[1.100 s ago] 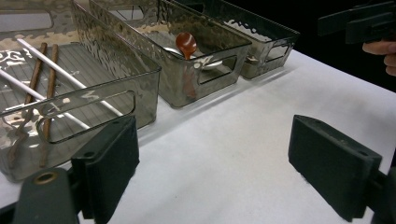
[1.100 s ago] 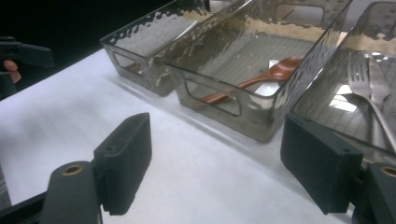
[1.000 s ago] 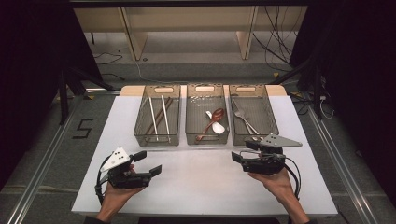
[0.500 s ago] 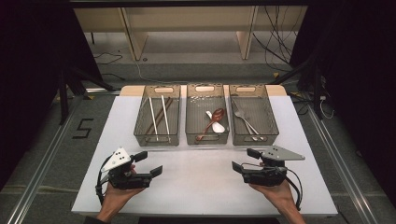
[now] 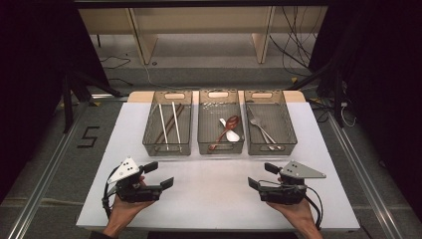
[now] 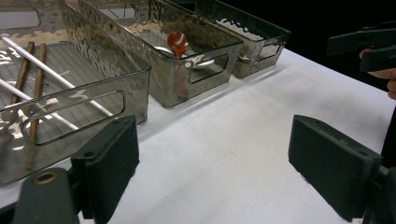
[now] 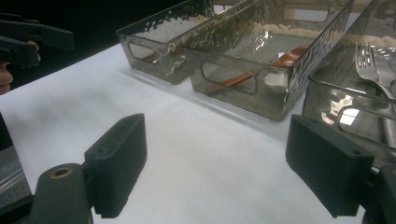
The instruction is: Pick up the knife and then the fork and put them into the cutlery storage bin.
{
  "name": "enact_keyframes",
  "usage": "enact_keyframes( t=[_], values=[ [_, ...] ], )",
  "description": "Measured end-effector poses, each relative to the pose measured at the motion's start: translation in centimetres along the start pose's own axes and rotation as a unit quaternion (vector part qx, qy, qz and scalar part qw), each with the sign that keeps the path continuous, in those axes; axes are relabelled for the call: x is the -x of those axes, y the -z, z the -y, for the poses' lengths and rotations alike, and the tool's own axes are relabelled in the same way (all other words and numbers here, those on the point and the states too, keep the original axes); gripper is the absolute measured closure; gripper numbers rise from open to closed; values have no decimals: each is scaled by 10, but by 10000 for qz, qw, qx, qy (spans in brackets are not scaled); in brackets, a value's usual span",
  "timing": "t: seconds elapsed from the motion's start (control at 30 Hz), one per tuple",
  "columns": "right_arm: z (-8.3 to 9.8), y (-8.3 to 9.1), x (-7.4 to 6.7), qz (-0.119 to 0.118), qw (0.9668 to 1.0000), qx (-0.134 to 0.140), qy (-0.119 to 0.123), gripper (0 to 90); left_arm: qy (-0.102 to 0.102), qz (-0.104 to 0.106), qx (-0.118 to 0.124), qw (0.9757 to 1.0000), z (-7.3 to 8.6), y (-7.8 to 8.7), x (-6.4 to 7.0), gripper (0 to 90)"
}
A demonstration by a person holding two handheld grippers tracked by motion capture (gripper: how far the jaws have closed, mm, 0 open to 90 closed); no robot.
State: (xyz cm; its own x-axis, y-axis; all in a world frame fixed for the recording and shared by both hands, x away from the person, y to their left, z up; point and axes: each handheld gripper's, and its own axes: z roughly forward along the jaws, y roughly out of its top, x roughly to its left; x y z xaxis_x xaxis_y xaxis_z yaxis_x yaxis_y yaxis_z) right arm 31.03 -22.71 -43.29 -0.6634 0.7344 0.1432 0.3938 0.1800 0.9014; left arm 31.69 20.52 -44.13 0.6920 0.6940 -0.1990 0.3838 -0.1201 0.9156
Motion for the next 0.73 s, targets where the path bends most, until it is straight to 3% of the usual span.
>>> enact_keyframes(
  t=[0.73],
  values=[
    [1,2,1,34,9999,101,-24,214,2,5,0,10000,0,-1,1,158]
  ],
)
